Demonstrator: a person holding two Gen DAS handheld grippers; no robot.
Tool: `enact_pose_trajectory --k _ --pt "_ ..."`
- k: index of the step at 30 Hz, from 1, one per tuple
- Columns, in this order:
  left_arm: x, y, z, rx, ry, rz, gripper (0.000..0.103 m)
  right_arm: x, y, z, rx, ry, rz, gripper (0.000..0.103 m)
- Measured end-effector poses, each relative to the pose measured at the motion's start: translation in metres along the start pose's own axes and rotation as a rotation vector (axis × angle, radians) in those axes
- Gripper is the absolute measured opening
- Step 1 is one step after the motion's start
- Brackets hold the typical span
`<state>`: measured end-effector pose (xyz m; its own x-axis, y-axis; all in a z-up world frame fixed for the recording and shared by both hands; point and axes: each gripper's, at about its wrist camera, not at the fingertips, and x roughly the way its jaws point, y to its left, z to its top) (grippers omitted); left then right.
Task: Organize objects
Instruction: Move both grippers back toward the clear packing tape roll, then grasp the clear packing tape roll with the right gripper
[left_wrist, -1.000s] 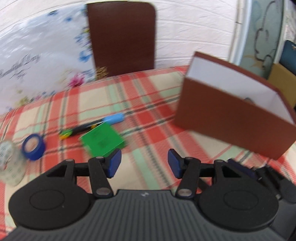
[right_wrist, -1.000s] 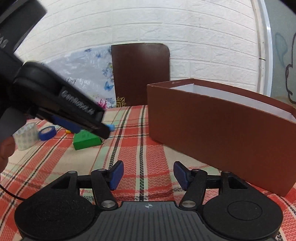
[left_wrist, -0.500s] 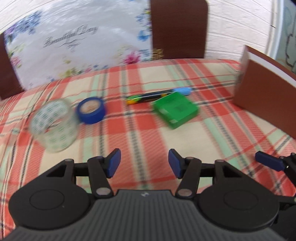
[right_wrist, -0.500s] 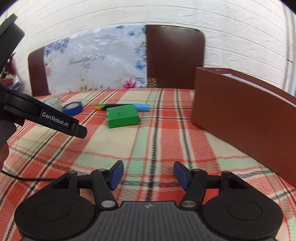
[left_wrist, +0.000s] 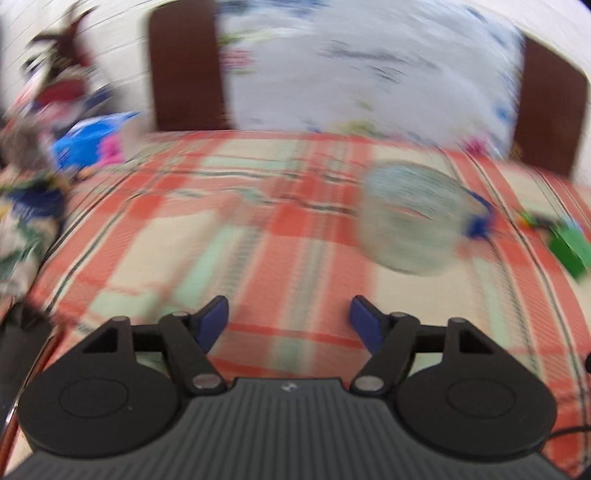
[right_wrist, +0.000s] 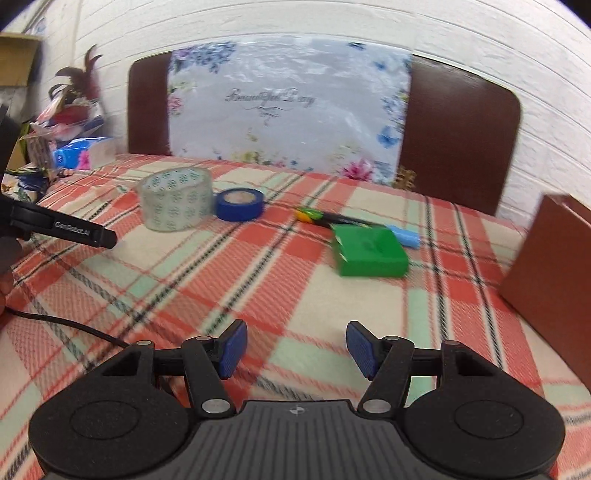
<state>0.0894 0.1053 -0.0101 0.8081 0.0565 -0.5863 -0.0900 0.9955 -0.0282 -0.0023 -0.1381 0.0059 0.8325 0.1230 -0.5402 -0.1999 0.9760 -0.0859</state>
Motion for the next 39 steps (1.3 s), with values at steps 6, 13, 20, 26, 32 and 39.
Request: enact_pose_trajectory --k 6,13,20,26,32,39 --pt "-0.002 0.006 0.001 -0.082 -0.064 -0.058 0.074 0.026 0.033 0.044 -0.082 -0.07 0.084 0.061" --pt "-0.002 0.031 -0.004 -0.197 -0.092 -0.118 0.074 0.075 0.079 0.084 -0.227 -0.141 0.139 0.082" --pt "0.001 0.041 -0.003 -0.261 -0.106 -0.155 0.074 0.121 0.094 0.106 -0.212 -0.07 0.217 0.088" --pt "0.001 0.042 -0.003 -0.266 -0.107 -0.159 0.075 0.09 0.088 0.089 -0.209 -0.072 0.198 0.087" --pt "0.002 0.038 -0.002 -0.238 -0.098 -0.15 0.076 0.016 0.039 0.042 -0.126 -0.072 0.128 0.087" --pt "0.001 0.019 0.007 -0.121 -0.026 -0.192 0.079 -0.053 -0.057 -0.022 -0.026 -0.017 -0.192 0.089"
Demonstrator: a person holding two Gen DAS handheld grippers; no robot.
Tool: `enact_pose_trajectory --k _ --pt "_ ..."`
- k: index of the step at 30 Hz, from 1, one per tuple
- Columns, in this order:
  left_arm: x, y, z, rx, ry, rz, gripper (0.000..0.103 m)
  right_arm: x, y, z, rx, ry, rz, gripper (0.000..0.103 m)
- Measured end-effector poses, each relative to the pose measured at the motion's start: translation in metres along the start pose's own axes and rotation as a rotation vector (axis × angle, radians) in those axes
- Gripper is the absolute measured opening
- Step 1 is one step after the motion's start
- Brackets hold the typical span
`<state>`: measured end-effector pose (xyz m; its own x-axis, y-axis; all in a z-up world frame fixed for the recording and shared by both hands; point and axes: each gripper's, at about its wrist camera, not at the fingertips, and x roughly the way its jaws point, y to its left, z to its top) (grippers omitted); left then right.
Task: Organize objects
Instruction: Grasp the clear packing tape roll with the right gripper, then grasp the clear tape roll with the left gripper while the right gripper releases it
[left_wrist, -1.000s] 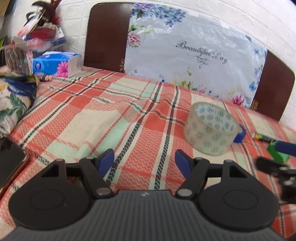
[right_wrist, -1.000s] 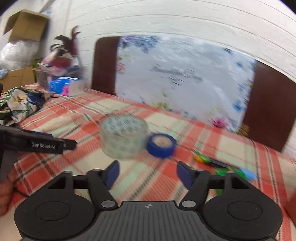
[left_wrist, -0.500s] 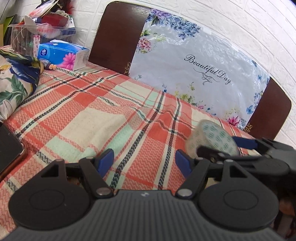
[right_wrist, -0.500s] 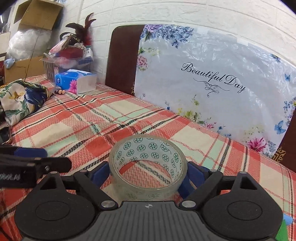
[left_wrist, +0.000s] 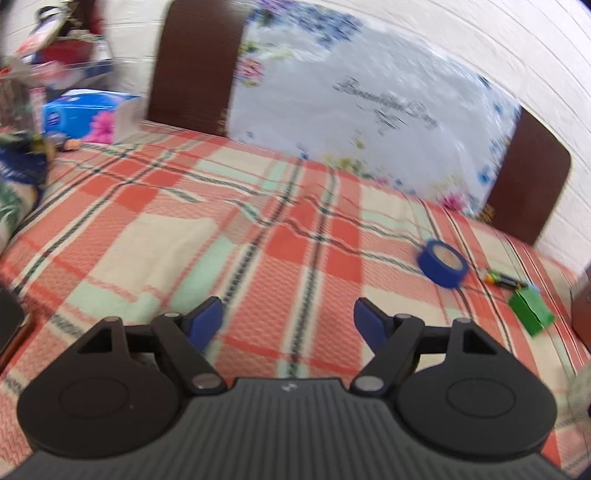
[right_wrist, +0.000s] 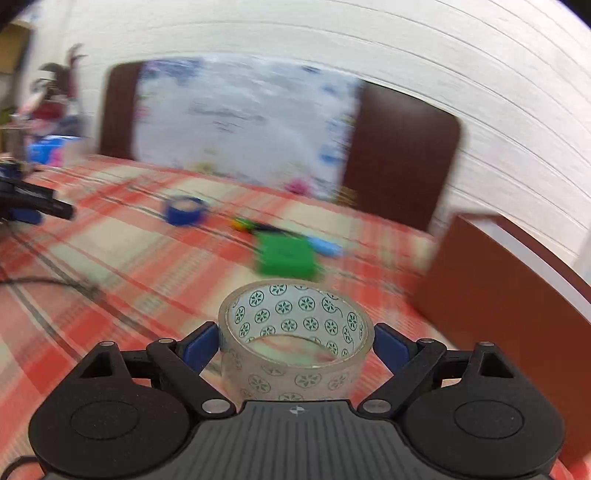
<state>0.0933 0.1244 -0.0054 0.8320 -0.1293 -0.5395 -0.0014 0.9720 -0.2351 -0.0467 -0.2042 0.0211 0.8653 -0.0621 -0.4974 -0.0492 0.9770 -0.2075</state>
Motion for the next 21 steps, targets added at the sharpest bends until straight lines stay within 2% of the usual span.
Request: enact_pose_trajectory --k 4,9,12,16,19,21 --pt "-0.007 -0.023 0.015 -0.011 0.039 -0.064 0.078 -0.023 -0.041 -0.03 0.091 0.024 -0.048 0.089" --pt "-0.033 -0.105 0.036 0.193 -0.021 -0.123 0.077 -0.036 -0.045 -0.047 0.1 0.002 -0.04 0.088" --pt "-0.049 -0.155 0.05 0.263 -0.03 -0.225 0.077 -0.036 -0.044 -0.048 0.104 -0.013 -0.023 0.088" --pt "-0.059 -0.226 0.036 0.391 0.056 -0.372 0.077 -0.033 -0.047 -0.05 0.121 -0.009 -0.014 0.089" --pt "-0.052 -0.266 0.011 0.437 0.167 -0.455 0.077 -0.03 -0.049 -0.047 0.12 0.0 -0.009 0.091" --pt "-0.042 -0.287 -0.006 0.465 0.239 -0.479 0.077 -0.026 -0.049 -0.045 0.1 0.004 -0.015 0.092"
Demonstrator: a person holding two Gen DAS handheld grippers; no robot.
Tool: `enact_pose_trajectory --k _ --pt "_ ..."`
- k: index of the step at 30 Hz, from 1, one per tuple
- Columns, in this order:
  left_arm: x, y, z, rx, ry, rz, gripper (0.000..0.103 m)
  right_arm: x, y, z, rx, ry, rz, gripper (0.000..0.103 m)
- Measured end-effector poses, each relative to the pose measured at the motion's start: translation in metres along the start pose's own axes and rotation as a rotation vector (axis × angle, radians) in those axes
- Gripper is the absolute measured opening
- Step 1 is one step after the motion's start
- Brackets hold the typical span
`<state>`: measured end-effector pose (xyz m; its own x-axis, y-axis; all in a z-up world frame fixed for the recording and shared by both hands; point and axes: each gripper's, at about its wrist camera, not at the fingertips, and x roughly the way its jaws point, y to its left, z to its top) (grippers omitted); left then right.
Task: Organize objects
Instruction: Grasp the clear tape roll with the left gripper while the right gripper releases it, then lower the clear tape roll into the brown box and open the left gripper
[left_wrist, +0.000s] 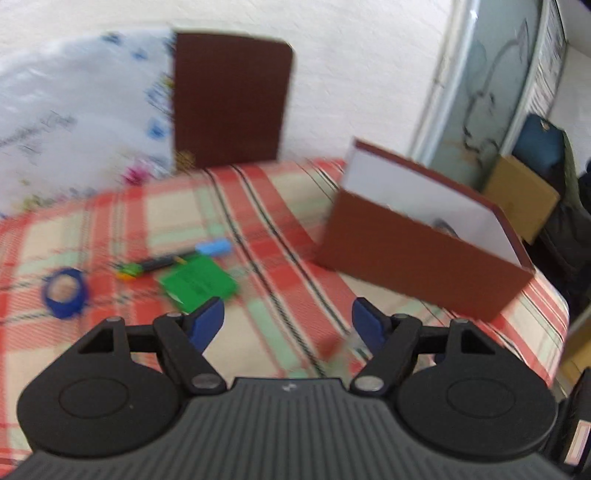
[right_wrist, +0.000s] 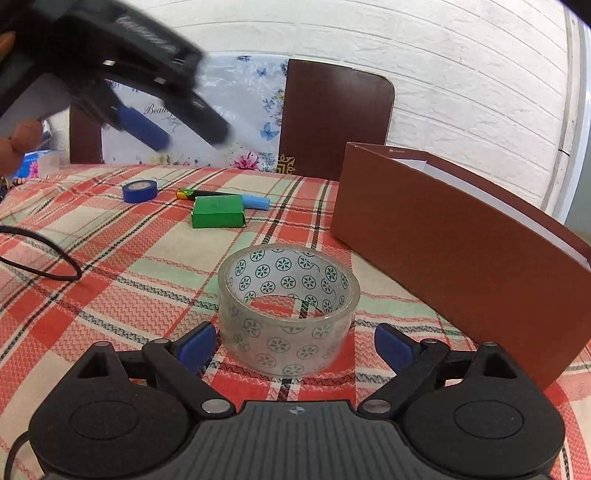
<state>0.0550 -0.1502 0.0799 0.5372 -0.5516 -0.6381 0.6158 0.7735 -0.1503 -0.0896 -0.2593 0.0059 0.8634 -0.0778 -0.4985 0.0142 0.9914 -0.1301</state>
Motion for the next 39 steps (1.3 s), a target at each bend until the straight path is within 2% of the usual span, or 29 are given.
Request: enact_pose_trajectory --k 5,6,7,8,9,12,16,18,21,28,30,32,39 --pt "0.051 -0.029 -0.015 0.096 0.151 0.006 0.062 0.015 0.001 0.004 -0.038 0.021 0.009 0.094" --pt "0.06 -0.03 -0.018 0.098 0.18 0.007 0.051 0.02 0.002 0.005 -0.038 0.042 0.014 0.093" --pt "0.067 -0.028 -0.02 0.094 0.216 0.004 0.042 0.025 0.001 0.005 -0.032 0.062 0.021 0.088" --pt "0.074 -0.027 -0.023 0.089 0.248 -0.003 0.022 0.027 -0.001 0.006 -0.014 0.061 0.046 0.086" --pt "0.075 -0.025 -0.023 0.076 0.252 -0.025 0.018 0.028 -0.005 0.007 0.006 0.053 0.063 0.086" --pt "0.059 -0.034 -0.005 0.098 0.176 -0.02 0.018 0.018 -0.008 0.011 0.018 -0.023 0.045 0.086" --pt "0.032 -0.056 0.037 0.135 0.021 -0.056 0.018 -0.004 -0.025 0.035 0.02 -0.198 -0.062 0.086" --pt "0.027 -0.07 0.057 0.151 -0.042 -0.081 0.02 -0.011 -0.039 0.048 0.026 -0.271 -0.117 0.086" --pt "0.037 -0.093 0.082 0.178 -0.091 -0.102 0.02 -0.012 -0.061 0.061 0.025 -0.33 -0.201 0.086" --pt "0.096 -0.132 0.107 0.203 -0.076 -0.124 0.02 0.016 -0.12 0.064 0.107 -0.3 -0.29 0.087" --pt "0.111 -0.137 0.109 0.19 -0.066 -0.119 0.025 0.025 -0.122 0.062 0.109 -0.269 -0.327 0.087" --pt "0.117 -0.137 0.109 0.173 -0.031 -0.102 0.034 0.033 -0.127 0.061 0.12 -0.263 -0.36 0.092" --pt "0.107 -0.132 0.097 0.17 -0.027 -0.096 0.034 0.013 -0.125 0.045 0.157 -0.308 -0.367 0.093"
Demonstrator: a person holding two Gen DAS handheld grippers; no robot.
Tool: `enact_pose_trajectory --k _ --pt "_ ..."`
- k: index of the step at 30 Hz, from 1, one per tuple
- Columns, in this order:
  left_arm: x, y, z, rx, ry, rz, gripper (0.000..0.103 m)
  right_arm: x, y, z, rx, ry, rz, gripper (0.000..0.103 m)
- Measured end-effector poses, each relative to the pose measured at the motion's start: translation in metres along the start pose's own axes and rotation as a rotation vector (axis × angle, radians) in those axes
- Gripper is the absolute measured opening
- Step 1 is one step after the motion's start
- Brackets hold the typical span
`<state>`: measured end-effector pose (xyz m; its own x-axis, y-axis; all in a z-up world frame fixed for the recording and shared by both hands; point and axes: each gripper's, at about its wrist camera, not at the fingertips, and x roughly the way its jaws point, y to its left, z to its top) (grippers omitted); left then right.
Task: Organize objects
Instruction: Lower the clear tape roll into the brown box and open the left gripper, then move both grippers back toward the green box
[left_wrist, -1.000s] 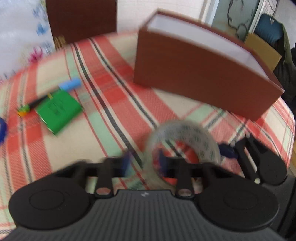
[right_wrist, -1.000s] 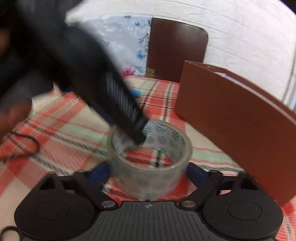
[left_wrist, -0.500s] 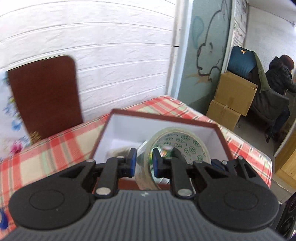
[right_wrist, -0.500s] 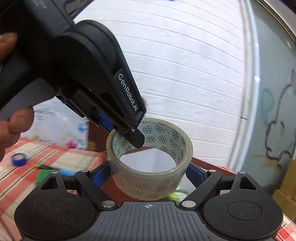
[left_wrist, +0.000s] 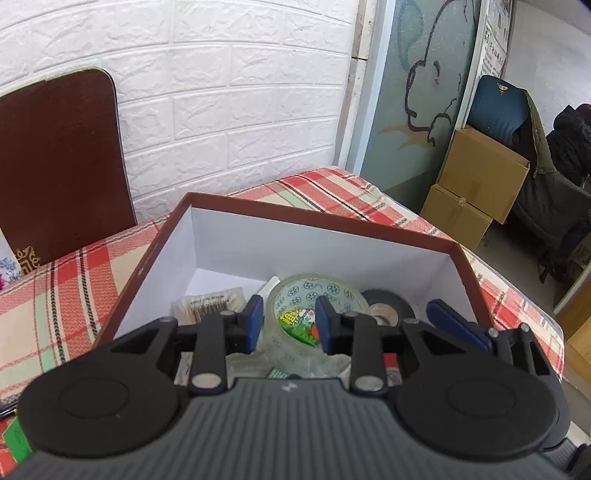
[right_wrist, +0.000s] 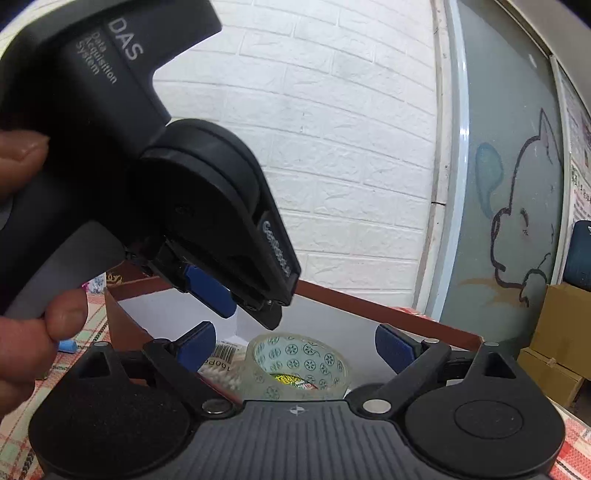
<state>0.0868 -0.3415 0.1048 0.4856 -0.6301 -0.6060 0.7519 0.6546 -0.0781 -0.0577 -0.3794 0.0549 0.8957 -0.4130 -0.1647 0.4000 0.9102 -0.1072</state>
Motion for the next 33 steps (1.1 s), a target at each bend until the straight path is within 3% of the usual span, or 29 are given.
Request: enact_pose_trajectory --k 11,18,24,33 --pt "-0.034 0.005 -0.022 0.003 0.005 0.068 0.035 -0.033 0.01 -0.001 0.039 0.006 -0.022 0.094" --pt "-0.054 0.005 -0.043 0.025 0.004 0.124 0.036 -0.047 -0.002 -0.004 0.13 0.036 -0.02 0.094" --pt "-0.071 0.013 -0.061 0.046 -0.004 0.195 0.041 -0.05 -0.008 -0.008 0.234 0.073 0.002 0.094" --pt "-0.09 0.035 -0.084 0.001 0.002 0.257 0.046 -0.062 0.018 -0.007 0.24 0.107 0.071 0.093"
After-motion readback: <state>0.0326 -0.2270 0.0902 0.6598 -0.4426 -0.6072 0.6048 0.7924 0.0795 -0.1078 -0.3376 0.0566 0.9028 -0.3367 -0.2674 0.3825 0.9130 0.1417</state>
